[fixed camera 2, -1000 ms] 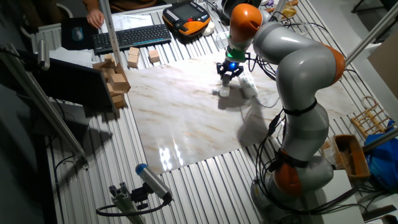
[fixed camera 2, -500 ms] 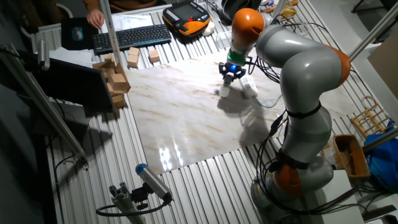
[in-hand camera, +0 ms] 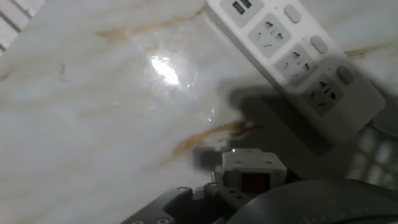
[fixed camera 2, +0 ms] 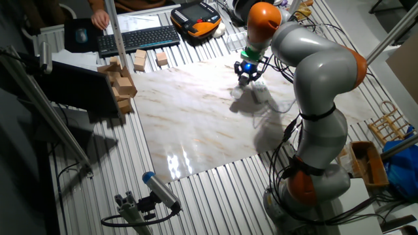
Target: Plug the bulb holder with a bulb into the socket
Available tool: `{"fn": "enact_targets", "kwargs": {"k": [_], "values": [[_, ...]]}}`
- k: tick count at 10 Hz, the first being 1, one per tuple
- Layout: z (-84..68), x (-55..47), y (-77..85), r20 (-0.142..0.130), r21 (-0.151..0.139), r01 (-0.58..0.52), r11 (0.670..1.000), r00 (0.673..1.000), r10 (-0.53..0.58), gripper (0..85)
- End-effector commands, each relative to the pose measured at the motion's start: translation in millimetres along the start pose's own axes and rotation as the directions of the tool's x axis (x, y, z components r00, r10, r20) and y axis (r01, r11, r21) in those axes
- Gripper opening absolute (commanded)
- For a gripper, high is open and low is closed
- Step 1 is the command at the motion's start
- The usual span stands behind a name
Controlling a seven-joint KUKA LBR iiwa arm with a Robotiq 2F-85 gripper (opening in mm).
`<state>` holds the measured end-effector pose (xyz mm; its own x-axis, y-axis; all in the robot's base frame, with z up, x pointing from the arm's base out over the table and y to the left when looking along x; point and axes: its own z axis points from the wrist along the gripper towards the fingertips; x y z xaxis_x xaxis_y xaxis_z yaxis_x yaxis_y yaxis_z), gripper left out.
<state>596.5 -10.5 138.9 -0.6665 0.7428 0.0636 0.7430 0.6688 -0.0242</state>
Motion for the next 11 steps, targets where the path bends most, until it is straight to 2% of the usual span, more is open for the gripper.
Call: {"fn": "enact_targets", "kwargs": {"k": [1,2,4,6,7,8,10,11], "values": [[0.5,0.8,-0.1,-0.005,-0.030,-0.489,0.872,0.872,0.489,0.0],[0.7,2.1,-2.0,0.002,-0.030,-0.501,0.865,0.865,0.501,0.0],[2.2,2.3,-9.2,-0.001,-0.046,-0.536,0.843,0.844,0.536,0.0],[4.2,2.6,-11.1,-0.005,-0.077,-0.599,0.797,0.800,0.601,0.0],[5.2,3.8,-11.9,0.009,-0.082,-0.599,0.797,0.799,0.601,0.0],[5.3,4.3,-11.8,0.011,-0.083,-0.595,0.800,0.802,0.598,0.0],[5.4,4.4,-11.8,0.006,-0.070,-0.566,0.822,0.823,0.567,0.0],[5.4,4.4,-11.8,0.001,-0.050,-0.559,0.828,0.829,0.560,0.0]]}}
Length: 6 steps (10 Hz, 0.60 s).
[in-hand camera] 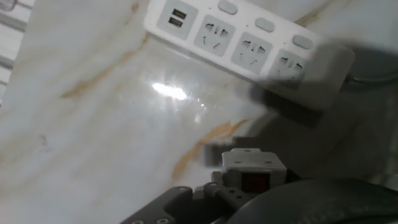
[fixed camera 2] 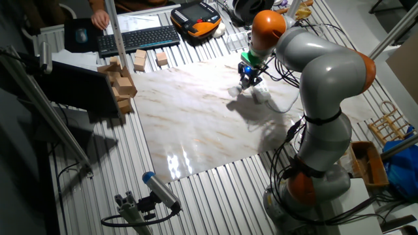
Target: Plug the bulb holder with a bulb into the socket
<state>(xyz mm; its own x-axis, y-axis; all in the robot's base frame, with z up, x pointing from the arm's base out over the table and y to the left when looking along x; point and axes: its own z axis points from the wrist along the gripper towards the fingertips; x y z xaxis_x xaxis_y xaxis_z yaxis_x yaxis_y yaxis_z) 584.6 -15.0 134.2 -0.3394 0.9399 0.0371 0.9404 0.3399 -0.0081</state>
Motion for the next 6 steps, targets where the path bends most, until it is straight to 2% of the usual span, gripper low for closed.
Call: {"fn": "enact_targets", "kwargs": {"k": [1,2,3,4,5,6], "values": [[0.1,0.2,-0.1,-0.002,0.016,-0.246,0.969,0.969,0.247,0.0],[0.1,0.2,-0.1,-0.006,0.051,-0.318,0.947,0.948,0.318,0.0],[0.1,0.2,-0.1,0.001,0.062,-0.351,0.934,0.936,0.352,0.0],[0.1,0.2,-0.1,0.000,0.065,-0.364,0.929,0.931,0.365,0.0],[0.1,0.2,-0.1,-0.016,0.045,-0.326,0.944,0.945,0.327,0.0],[0.1,0.2,-0.1,-0.018,0.037,-0.309,0.950,0.951,0.309,0.0]]}}
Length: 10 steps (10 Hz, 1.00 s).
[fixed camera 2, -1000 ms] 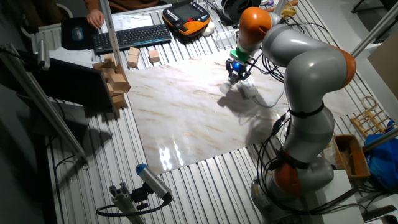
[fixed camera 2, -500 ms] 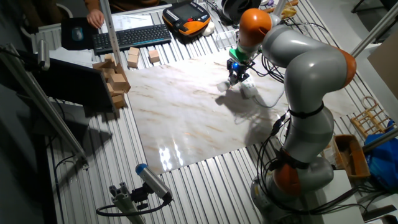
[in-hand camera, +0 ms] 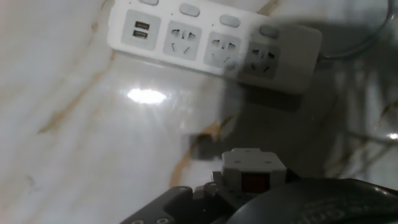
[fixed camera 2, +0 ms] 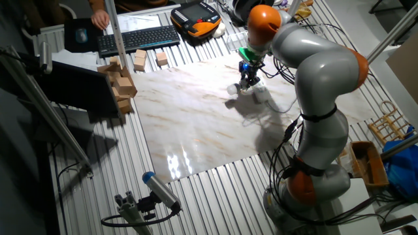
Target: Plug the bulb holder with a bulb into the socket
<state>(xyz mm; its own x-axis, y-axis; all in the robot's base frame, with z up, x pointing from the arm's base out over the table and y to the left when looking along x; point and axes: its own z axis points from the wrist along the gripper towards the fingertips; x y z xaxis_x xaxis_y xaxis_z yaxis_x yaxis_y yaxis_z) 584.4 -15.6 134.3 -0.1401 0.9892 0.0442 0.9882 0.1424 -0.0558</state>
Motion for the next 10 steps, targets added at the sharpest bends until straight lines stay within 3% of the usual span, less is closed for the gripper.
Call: {"fn": "enact_targets", "kwargs": {"k": [1,2,3,4,5,7,10], "values": [[0.2,0.6,0.1,0.006,-0.011,-0.097,0.995,0.995,0.097,0.0],[-0.1,-1.5,-0.7,0.030,-0.015,-0.111,0.994,0.993,0.111,0.0],[-1.6,-10.4,-4.4,0.030,-0.018,-0.112,0.994,0.993,0.113,0.0],[-3.2,-27.3,-12.9,0.014,-0.021,-0.079,0.997,0.997,0.080,0.0],[-1.7,-37.1,-17.2,0.006,-0.029,-0.076,0.997,0.997,0.076,0.0],[2.3,-45.7,-19.5,0.028,-0.058,-0.094,0.994,0.995,0.096,0.0],[12.1,-70.2,-26.3,0.032,-0.108,-0.089,0.990,0.995,0.093,0.0]]}}
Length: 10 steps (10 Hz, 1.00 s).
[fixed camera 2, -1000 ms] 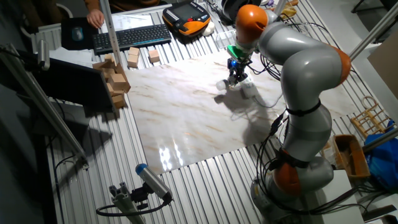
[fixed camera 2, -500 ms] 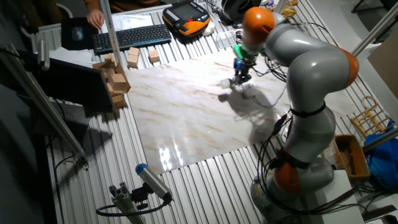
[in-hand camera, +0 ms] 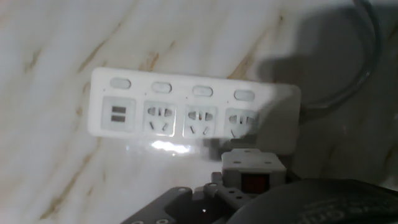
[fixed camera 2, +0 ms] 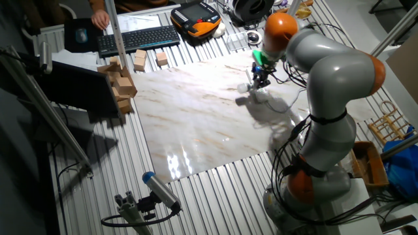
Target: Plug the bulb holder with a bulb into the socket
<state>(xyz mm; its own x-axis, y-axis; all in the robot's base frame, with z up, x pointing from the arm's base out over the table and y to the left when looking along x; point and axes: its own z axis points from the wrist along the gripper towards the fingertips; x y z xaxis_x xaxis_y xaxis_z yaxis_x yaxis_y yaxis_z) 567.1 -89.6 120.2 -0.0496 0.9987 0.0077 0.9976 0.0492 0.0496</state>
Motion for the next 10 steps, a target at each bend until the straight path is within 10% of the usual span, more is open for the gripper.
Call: {"fn": "enact_targets", "kwargs": {"k": [1,10], "values": [[1.2,-3.8,-1.2,-0.011,-0.004,0.002,1.000,1.000,-0.003,0.0],[8.0,-26.3,-3.5,-0.034,-0.032,-0.024,0.999,0.999,0.023,0.0]]}}
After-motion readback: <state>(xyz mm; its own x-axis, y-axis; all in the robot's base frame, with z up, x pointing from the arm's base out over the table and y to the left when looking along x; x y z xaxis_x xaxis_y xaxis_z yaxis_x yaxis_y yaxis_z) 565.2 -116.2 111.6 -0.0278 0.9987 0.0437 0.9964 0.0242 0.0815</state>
